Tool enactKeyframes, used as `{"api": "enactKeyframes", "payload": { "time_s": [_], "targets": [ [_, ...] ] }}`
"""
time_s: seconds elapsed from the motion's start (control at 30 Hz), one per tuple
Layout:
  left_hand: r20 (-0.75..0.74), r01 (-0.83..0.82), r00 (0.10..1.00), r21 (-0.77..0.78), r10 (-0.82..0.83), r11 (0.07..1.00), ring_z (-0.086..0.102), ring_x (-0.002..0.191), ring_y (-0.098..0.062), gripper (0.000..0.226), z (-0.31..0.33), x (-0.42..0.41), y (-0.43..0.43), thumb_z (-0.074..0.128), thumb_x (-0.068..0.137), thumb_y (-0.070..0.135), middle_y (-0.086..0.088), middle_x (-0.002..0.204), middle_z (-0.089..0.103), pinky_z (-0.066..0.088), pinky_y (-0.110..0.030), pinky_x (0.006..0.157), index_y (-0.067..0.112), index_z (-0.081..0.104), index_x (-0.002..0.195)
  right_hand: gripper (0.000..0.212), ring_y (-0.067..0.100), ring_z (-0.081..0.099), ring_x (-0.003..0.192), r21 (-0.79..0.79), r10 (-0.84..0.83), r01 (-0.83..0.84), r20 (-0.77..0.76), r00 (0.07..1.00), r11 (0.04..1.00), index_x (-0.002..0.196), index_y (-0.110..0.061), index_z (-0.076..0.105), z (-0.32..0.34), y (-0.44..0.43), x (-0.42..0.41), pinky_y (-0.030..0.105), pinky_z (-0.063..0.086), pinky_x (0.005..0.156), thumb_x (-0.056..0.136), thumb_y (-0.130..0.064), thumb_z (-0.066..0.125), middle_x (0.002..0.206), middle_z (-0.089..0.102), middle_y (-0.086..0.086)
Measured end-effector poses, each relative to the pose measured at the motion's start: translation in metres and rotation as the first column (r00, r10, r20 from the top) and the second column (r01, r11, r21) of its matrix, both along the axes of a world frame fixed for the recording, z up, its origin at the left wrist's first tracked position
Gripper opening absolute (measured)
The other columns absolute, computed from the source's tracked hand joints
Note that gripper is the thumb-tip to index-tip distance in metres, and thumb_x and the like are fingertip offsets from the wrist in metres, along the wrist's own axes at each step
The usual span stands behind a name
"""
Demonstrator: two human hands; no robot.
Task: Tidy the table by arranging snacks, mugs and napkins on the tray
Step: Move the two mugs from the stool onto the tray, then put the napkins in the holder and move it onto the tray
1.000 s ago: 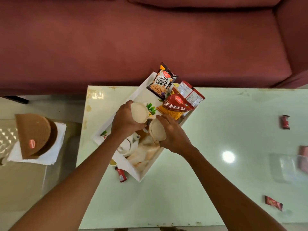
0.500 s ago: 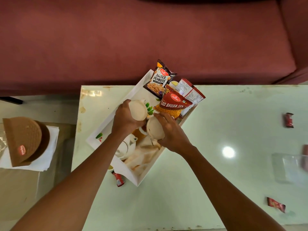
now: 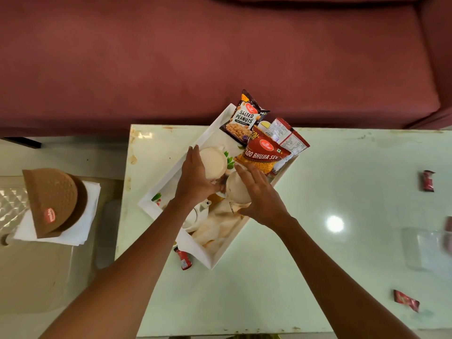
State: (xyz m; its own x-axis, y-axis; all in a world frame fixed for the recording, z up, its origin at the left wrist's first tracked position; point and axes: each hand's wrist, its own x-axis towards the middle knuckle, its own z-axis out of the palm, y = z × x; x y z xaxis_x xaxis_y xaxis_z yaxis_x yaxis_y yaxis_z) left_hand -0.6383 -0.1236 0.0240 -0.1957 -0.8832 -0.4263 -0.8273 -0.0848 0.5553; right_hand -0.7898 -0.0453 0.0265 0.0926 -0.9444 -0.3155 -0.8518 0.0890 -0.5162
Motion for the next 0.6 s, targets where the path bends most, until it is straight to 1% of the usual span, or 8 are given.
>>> {"api": "enactKeyframes", "payload": {
  "time_s": [0.1, 0.17, 0.27, 0.37, 0.43, 0.5, 0.57, 0.6],
  "targets": [
    [-0.020, 0.000, 1.000, -0.055, -0.001, 0.999, 0.013, 0.144, -0.028, 0.111, 0.010, 0.014, 0.015, 0.080, 0.064, 0.033, -0.012, 0.157, 0.010, 0.028, -0.040, 0.111, 0.010, 0.009, 0.146, 0.102, 0.034, 0.019, 0.141, -0.072, -0.017, 0.018, 0.011, 1.000, 0.997, 0.143, -0.013, 0.025, 0.012, 0.003, 0.012, 0.053, 0.032, 0.107, 0.061, -0.028, 0.084, 0.153, 0.022, 0.014],
    [-0.031, -0.017, 0.999, -0.114, 0.014, 0.993, 0.017, 0.144, -0.026, 0.101, 0.019, 0.027, 0.026, 0.077, 0.068, 0.035, -0.009, 0.157, 0.013, 0.032, -0.039, 0.109, 0.013, 0.015, 0.145, 0.101, 0.033, 0.020, 0.141, -0.108, -0.033, 0.037, 0.037, 0.999, 0.993, 0.142, -0.013, 0.027, 0.022, 0.004, 0.026, 0.052, 0.030, 0.108, 0.061, -0.031, 0.084, 0.152, 0.024, 0.014],
    [-0.049, -0.066, 0.997, -0.158, 0.059, 0.985, 0.022, 0.142, -0.024, 0.089, 0.034, 0.050, 0.042, 0.071, 0.073, 0.040, -0.005, 0.157, 0.017, 0.035, -0.040, 0.107, 0.018, 0.021, 0.143, 0.094, 0.032, 0.023, 0.140, -0.142, -0.072, 0.086, 0.102, 0.992, 0.986, 0.141, -0.014, 0.030, 0.039, 0.005, 0.056, 0.050, 0.033, 0.106, 0.065, -0.031, 0.082, 0.152, 0.027, 0.012],
    [-0.099, -0.161, 0.985, -0.194, 0.144, 0.968, 0.028, 0.140, -0.024, 0.077, 0.049, 0.077, 0.055, 0.068, 0.078, 0.035, -0.003, 0.156, 0.022, 0.035, -0.039, 0.106, 0.019, 0.027, 0.141, 0.079, 0.030, 0.032, 0.136, -0.188, -0.104, 0.136, 0.172, 0.980, 0.973, 0.136, -0.012, 0.038, 0.053, 0.006, 0.095, 0.042, 0.037, 0.105, 0.071, -0.032, 0.078, 0.148, 0.035, 0.012],
    [-0.130, -0.264, 0.962, -0.227, 0.240, 0.937, 0.032, 0.138, -0.024, 0.068, 0.057, 0.103, 0.063, 0.067, 0.080, 0.027, -0.005, 0.153, 0.030, 0.032, -0.030, 0.105, 0.017, 0.033, 0.139, 0.069, 0.028, 0.041, 0.130, -0.224, -0.111, 0.160, 0.214, 0.970, 0.961, 0.131, -0.010, 0.045, 0.060, 0.006, 0.127, 0.031, 0.034, 0.102, 0.073, -0.032, 0.075, 0.142, 0.045, 0.012],
    [-0.141, -0.353, 0.935, -0.246, 0.327, 0.903, 0.035, 0.137, -0.024, 0.062, 0.061, 0.135, 0.068, 0.066, 0.082, 0.019, -0.007, 0.149, 0.036, 0.028, -0.026, 0.105, 0.014, 0.036, 0.136, 0.062, 0.023, 0.044, 0.128, -0.196, -0.102, 0.156, 0.263, 0.959, 0.968, 0.130, -0.013, 0.047, 0.062, 0.005, 0.163, 0.021, 0.030, 0.099, 0.076, -0.031, 0.073, 0.140, 0.047, 0.008],
    [-0.158, -0.415, 0.909, -0.234, 0.386, 0.880, 0.035, 0.136, -0.023, 0.059, 0.061, 0.166, 0.073, 0.065, 0.082, 0.015, -0.007, 0.146, 0.040, 0.029, -0.026, 0.106, 0.011, 0.038, 0.135, 0.056, 0.019, 0.040, 0.130, -0.117, -0.098, 0.142, 0.322, 0.942, 0.983, 0.131, -0.016, 0.045, 0.058, 0.003, 0.194, 0.018, 0.029, 0.098, 0.081, -0.029, 0.068, 0.142, 0.043, 0.004],
    [-0.156, -0.436, 0.899, -0.225, 0.409, 0.872, 0.035, 0.135, -0.023, 0.057, 0.060, 0.183, 0.077, 0.063, 0.083, 0.013, -0.008, 0.146, 0.040, 0.028, -0.024, 0.104, 0.010, 0.038, 0.134, 0.053, 0.017, 0.039, 0.130, -0.081, -0.098, 0.133, 0.340, 0.935, 0.988, 0.131, -0.018, 0.045, 0.054, 0.001, 0.210, 0.018, 0.030, 0.098, 0.084, -0.029, 0.066, 0.143, 0.042, 0.003]
  ]
}}
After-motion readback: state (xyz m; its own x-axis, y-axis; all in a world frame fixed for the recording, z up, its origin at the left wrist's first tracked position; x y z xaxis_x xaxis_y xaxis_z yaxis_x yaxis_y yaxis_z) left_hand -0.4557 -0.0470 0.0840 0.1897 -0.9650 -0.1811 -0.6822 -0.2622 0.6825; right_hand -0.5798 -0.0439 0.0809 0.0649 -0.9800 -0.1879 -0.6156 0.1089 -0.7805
